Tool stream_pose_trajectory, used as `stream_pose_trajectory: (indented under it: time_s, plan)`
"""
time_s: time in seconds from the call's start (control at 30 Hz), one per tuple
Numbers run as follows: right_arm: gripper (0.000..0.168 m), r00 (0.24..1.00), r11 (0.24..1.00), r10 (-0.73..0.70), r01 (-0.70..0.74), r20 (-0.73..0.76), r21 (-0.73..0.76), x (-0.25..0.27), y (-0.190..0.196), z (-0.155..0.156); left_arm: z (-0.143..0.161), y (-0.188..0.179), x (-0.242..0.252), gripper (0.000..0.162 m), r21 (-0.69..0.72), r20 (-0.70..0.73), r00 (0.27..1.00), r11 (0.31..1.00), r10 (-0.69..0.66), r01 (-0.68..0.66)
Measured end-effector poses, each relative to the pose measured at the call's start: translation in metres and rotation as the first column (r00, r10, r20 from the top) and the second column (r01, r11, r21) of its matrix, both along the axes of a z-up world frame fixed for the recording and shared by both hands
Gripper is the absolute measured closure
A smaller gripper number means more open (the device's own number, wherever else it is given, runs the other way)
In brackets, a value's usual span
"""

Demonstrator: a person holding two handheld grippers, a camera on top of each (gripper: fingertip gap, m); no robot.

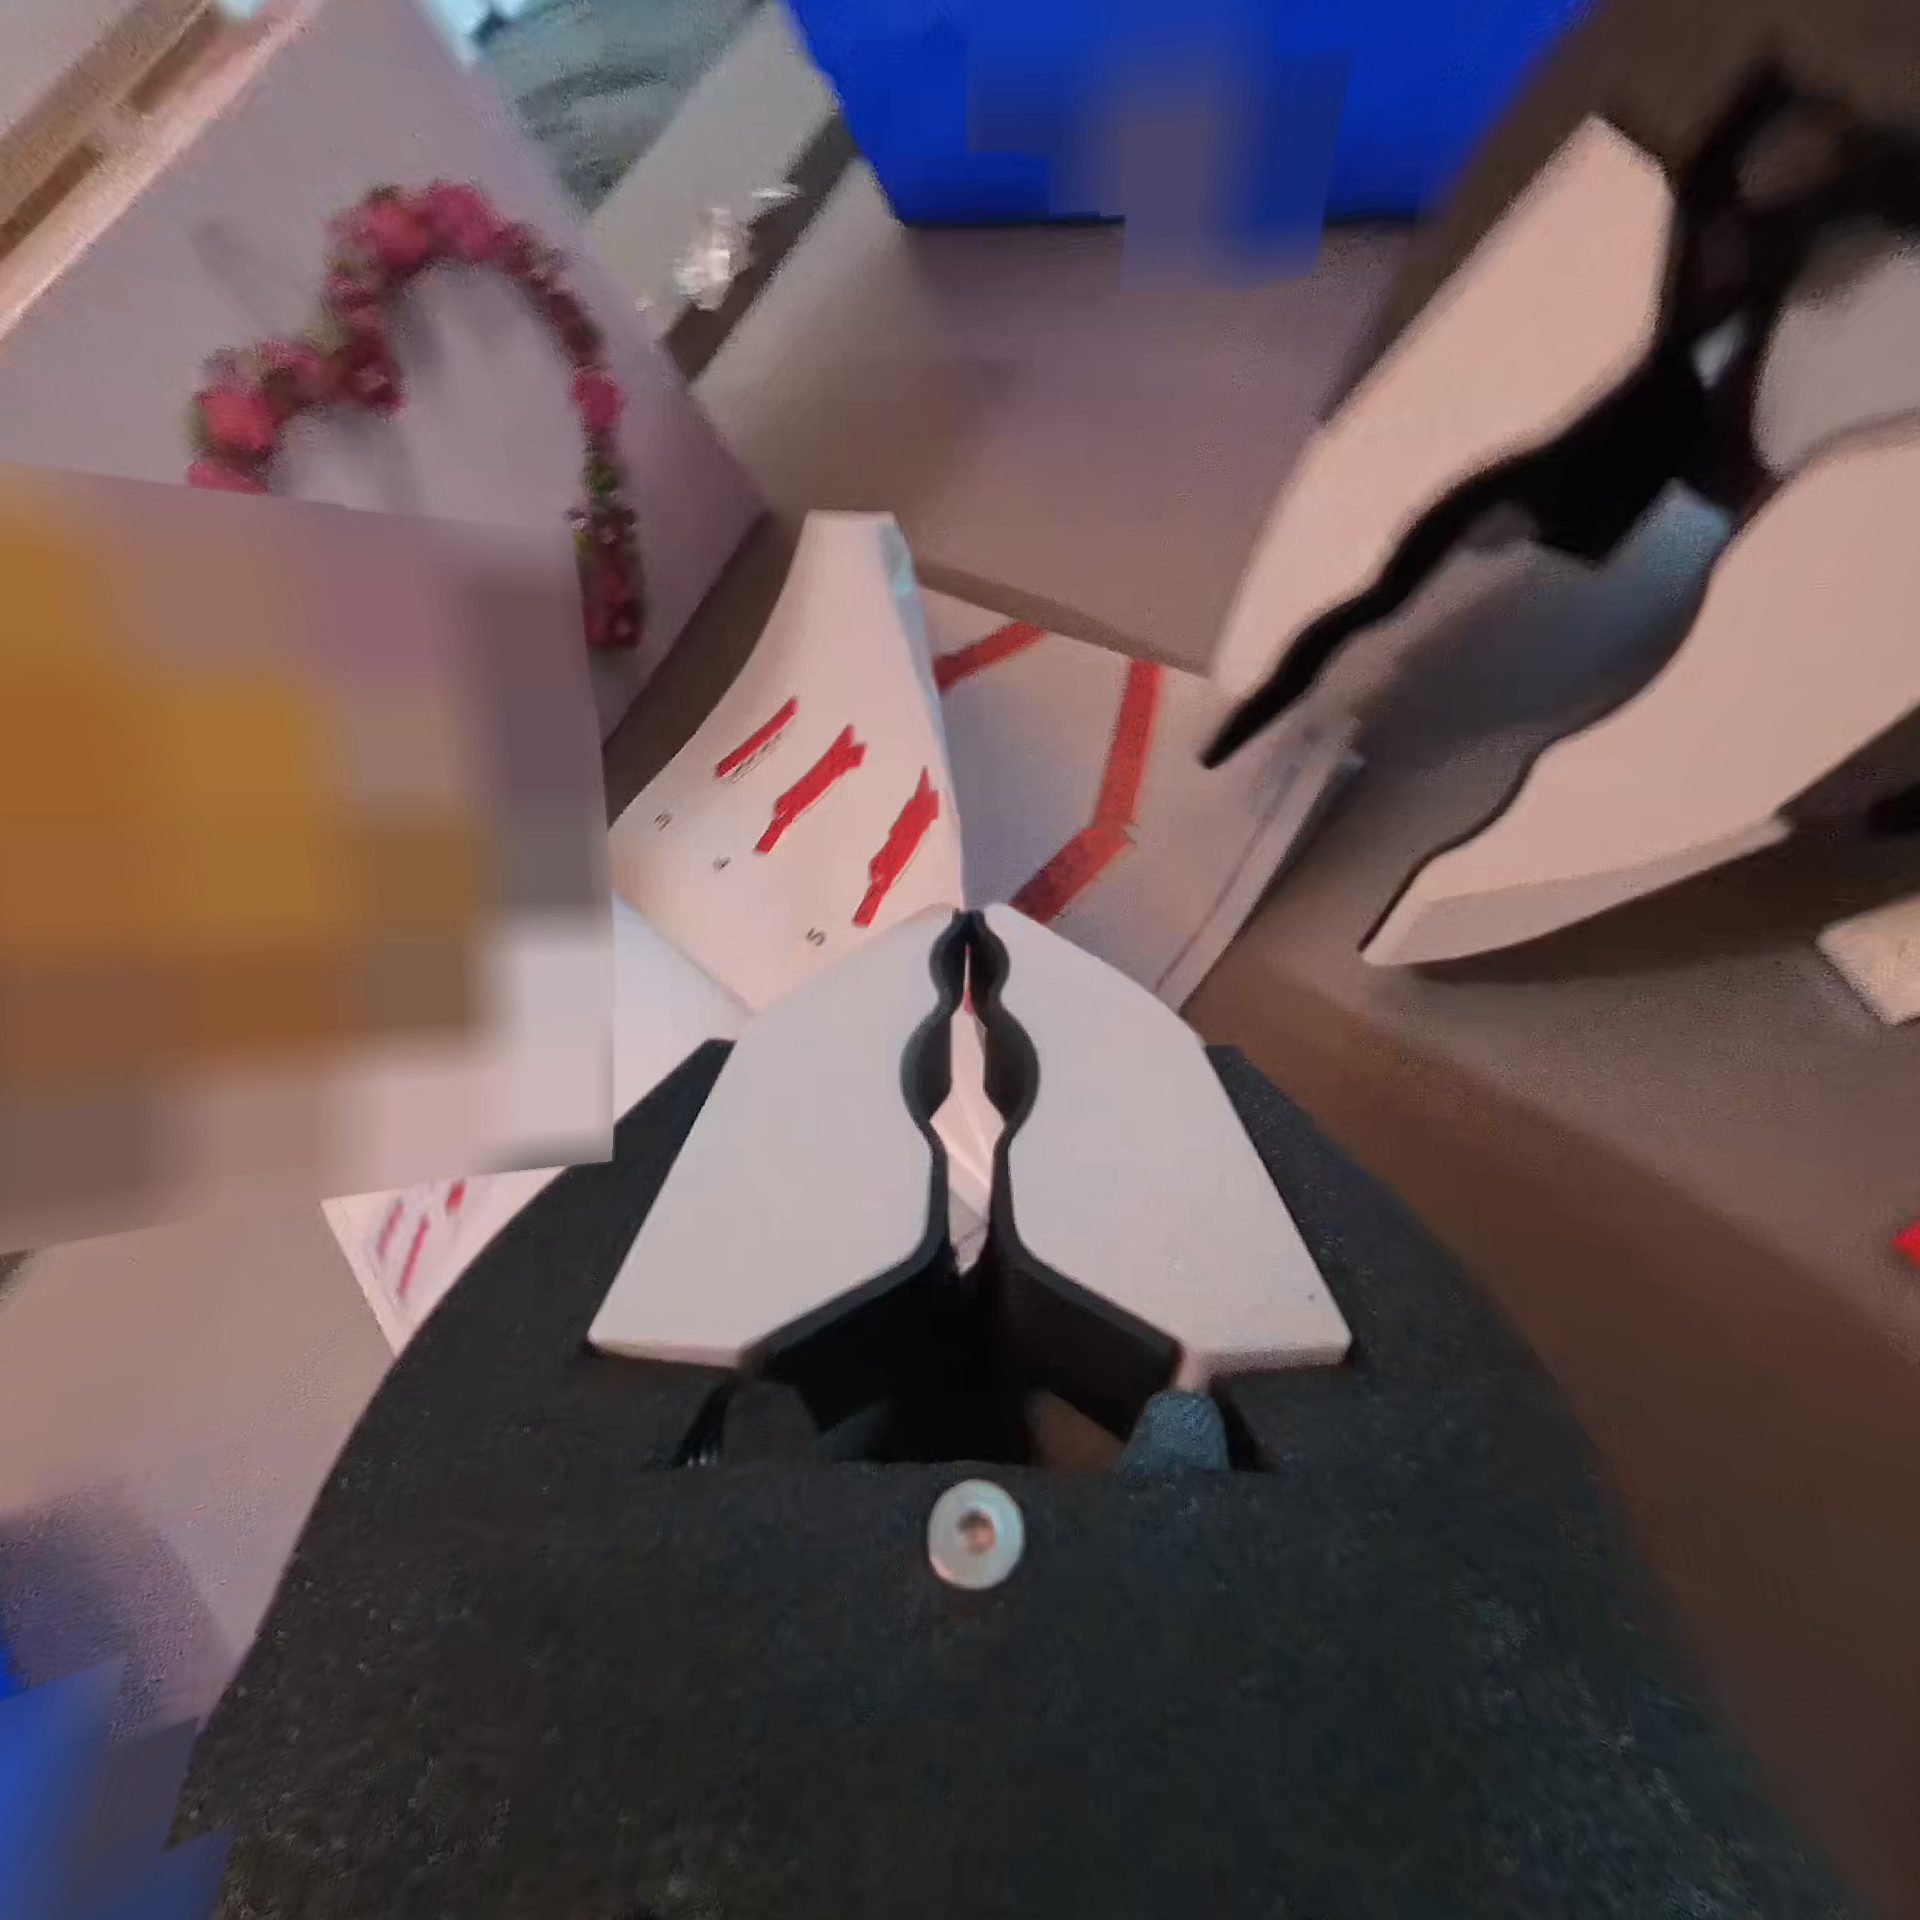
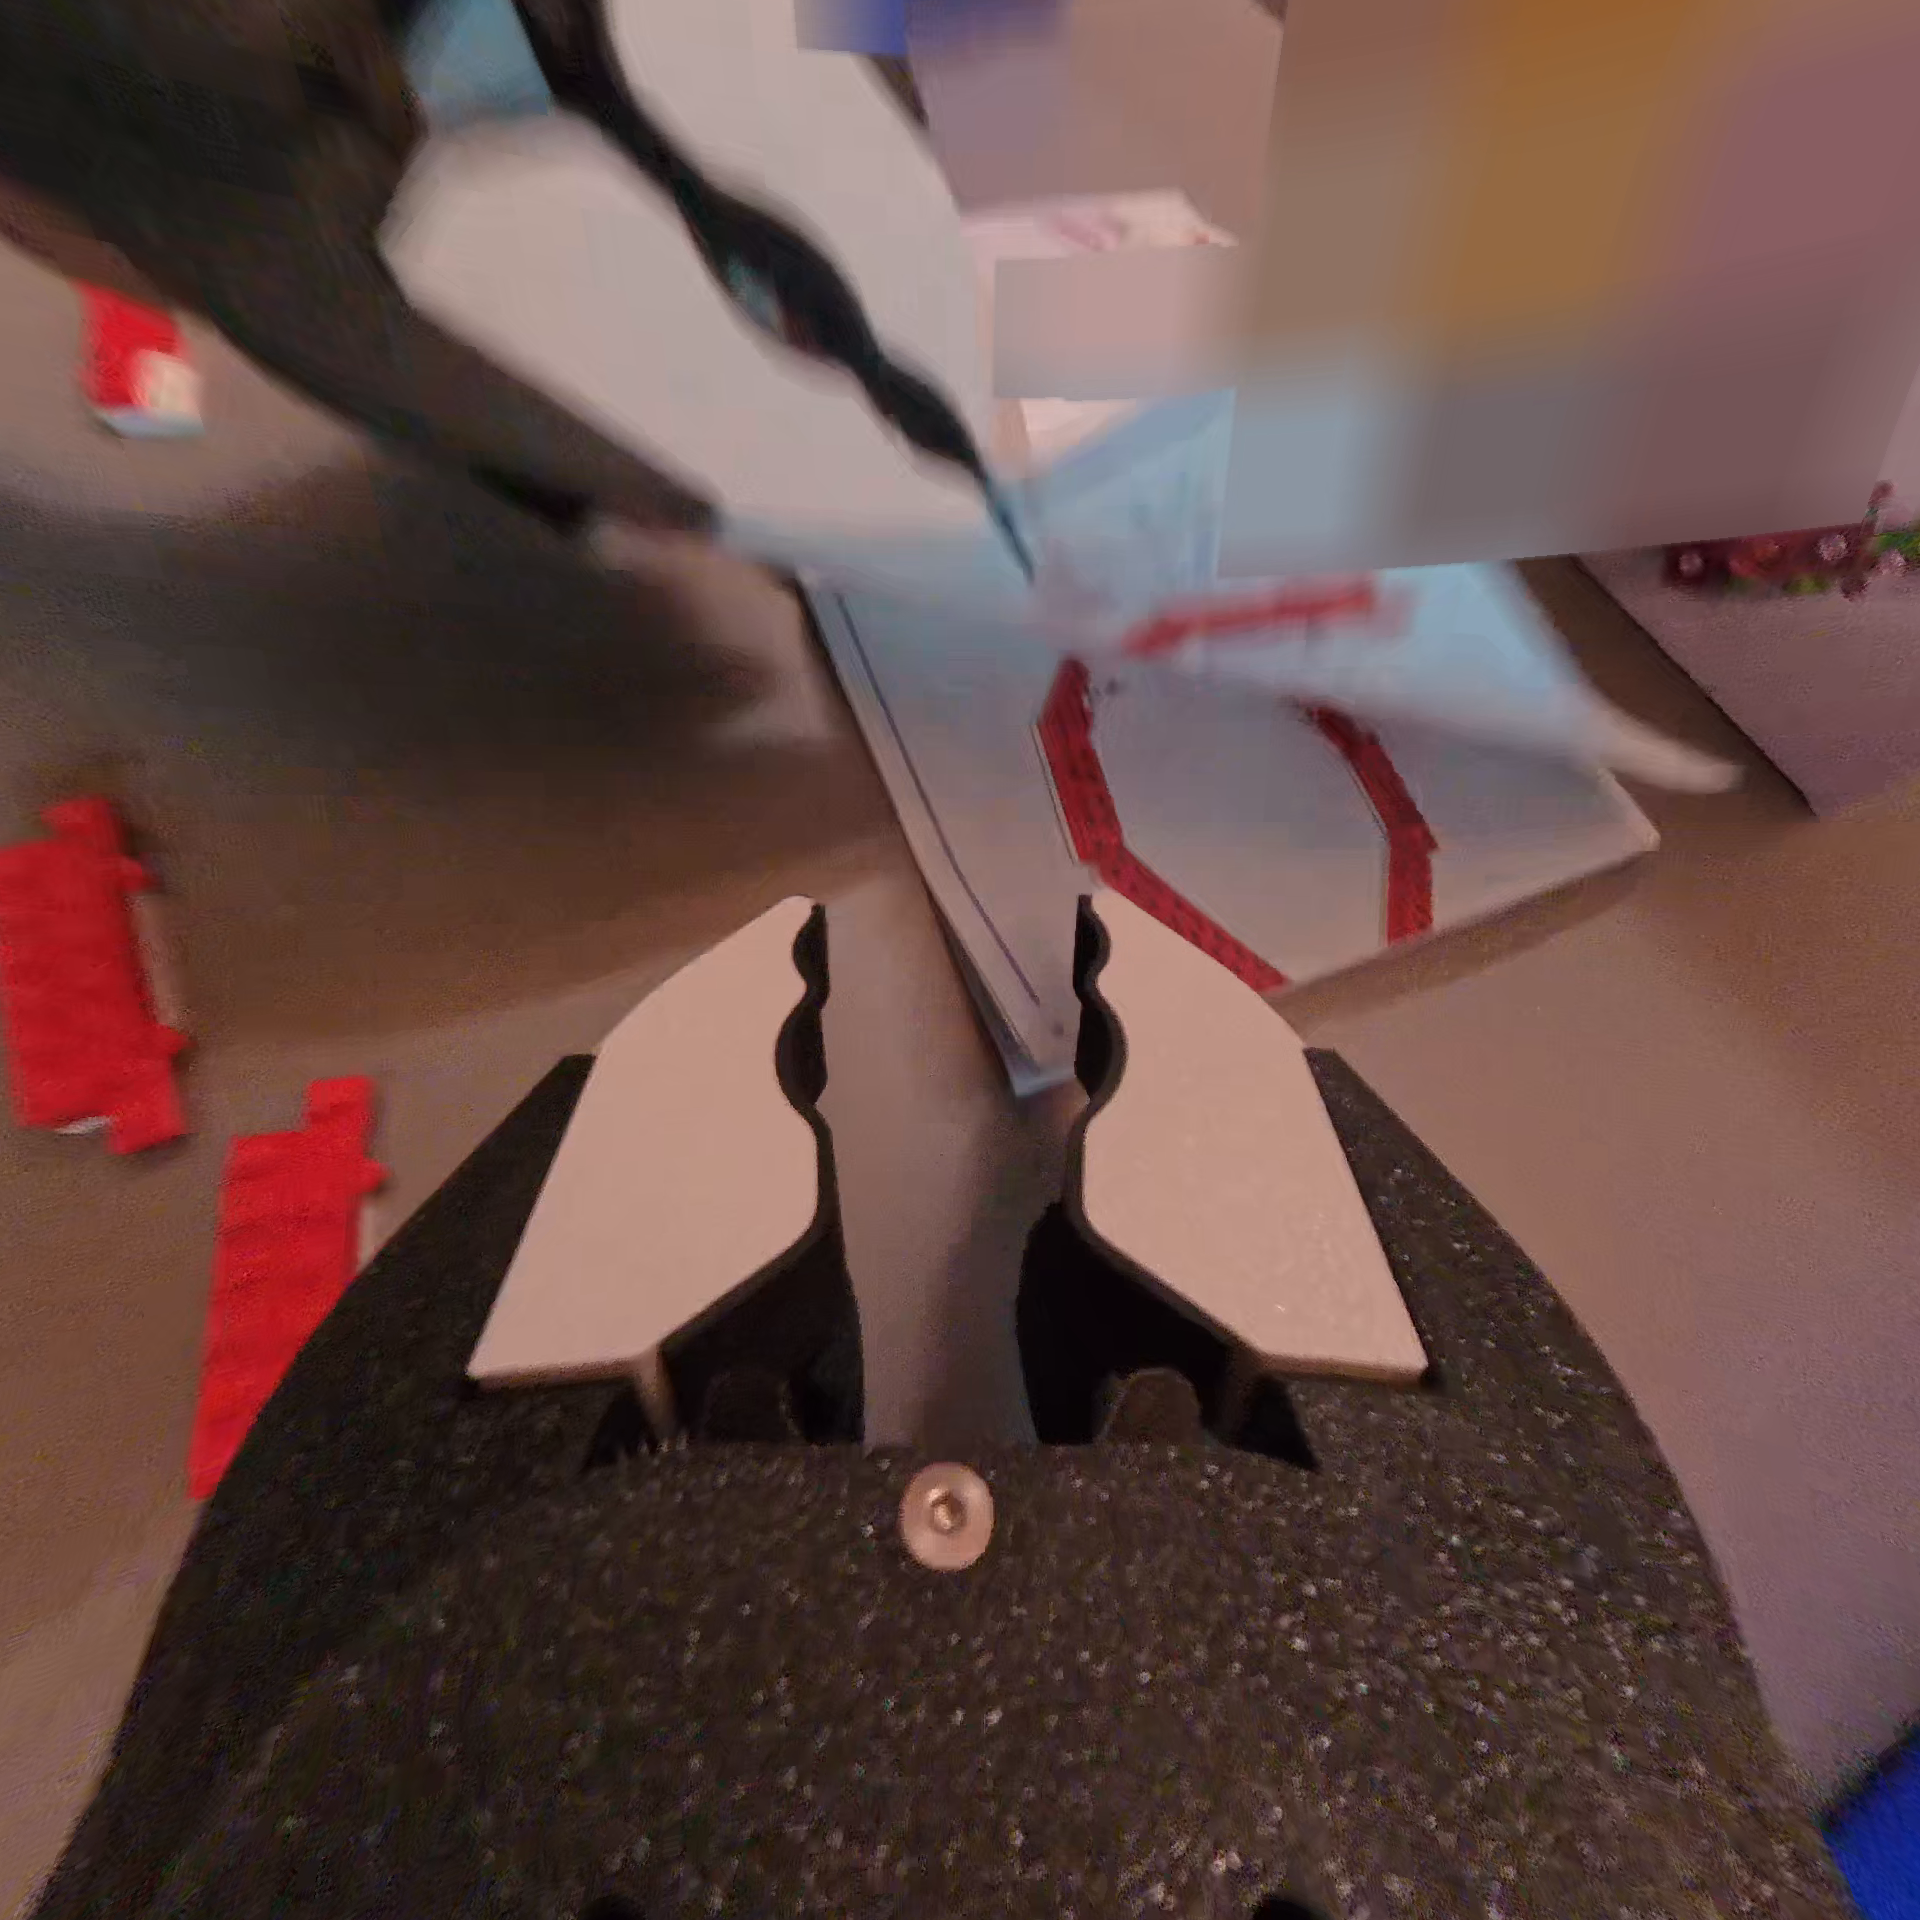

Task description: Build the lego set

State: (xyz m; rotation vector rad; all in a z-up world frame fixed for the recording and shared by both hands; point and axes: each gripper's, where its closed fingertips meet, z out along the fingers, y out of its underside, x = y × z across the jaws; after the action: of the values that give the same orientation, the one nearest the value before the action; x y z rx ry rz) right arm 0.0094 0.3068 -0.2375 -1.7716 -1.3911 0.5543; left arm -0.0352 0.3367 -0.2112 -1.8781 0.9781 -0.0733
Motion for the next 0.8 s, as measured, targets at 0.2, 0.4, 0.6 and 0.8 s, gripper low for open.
stream_pose_trajectory:
  time_s: [0.2,0.4,0.6,0.8]
  plan:
    - [0.137,0.994,0.985,-0.086,0.095,0.067,-0.142,0.009,0.003,-0.014,0.027,-0.009,-0.074,0.162,-0.171,0.464,0.827,0.948,0.319,-0.269]
    - [0.14,0.988,0.986,-0.045,0.068,0.147,-0.151,0.014,0.003,-0.007,0.01,-0.041,-0.108,0.138,-0.351,0.535,0.702,0.88,0.47,-0.321]
    - [0.154,0.988,0.998,0.05,-0.055,0.146,0.026,-0.025,0.016,0.031,0.07,-0.034,-0.125,0.131,-0.032,0.488,0.8,0.923,0.349,-0.383]
    - [0.168,0.969,0.978,0.211,-0.209,0.13,-0.022,-0.104,0.03,0.008,0.094,-0.035,-0.113,0.146,0.166,0.303,0.915,0.931,0.265,-0.324]
